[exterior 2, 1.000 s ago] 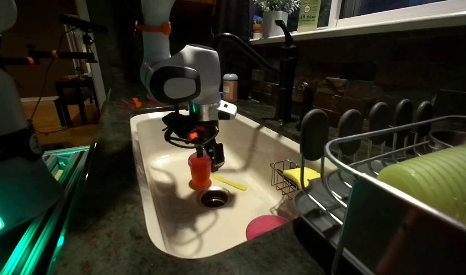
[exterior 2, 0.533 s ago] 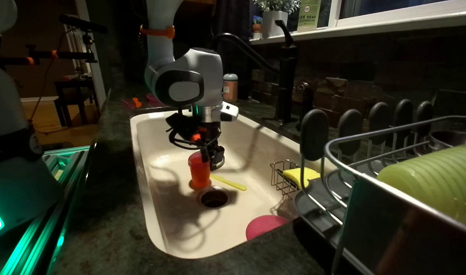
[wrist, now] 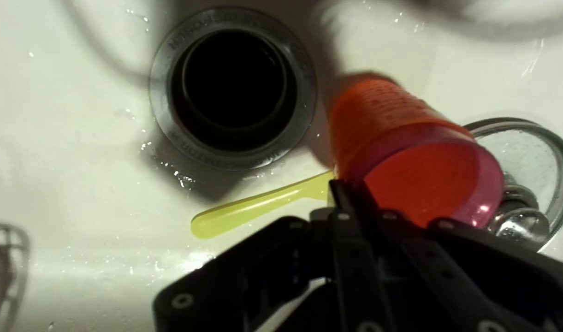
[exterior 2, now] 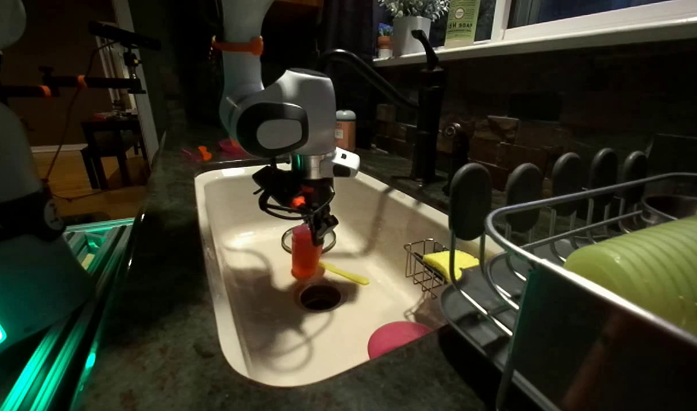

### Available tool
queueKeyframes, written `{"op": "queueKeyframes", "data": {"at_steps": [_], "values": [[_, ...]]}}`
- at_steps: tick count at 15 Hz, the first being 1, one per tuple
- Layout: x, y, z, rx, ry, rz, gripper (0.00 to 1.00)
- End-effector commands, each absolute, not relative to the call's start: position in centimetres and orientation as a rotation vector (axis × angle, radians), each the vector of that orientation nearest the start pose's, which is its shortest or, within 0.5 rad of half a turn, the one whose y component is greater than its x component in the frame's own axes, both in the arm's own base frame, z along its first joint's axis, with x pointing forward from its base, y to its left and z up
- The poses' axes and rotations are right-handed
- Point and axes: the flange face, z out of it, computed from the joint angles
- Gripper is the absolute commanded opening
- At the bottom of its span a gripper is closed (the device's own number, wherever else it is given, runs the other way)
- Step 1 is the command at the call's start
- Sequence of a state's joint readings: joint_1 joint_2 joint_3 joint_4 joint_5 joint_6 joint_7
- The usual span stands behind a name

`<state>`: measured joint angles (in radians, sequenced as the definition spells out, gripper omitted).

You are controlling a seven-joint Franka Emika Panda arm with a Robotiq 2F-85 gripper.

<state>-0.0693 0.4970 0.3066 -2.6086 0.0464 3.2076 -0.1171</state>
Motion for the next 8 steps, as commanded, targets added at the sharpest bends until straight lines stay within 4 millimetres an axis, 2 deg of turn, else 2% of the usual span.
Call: {"op": "queueKeyframes", "data": {"at_steps": [1,6,7,8], "values": [[40.7,11.9,10.6,-2.944,-0.388,-0.196,0.01],[41.0,13.4,13.0,-2.861,-0.440,-0.220,0.01],[40.9,13.3,13.7,-2.898,-0.437,-0.264,0.01],[40.9,14.2,13.8,-2.820,-0.475,-0.216,0.01]]}}
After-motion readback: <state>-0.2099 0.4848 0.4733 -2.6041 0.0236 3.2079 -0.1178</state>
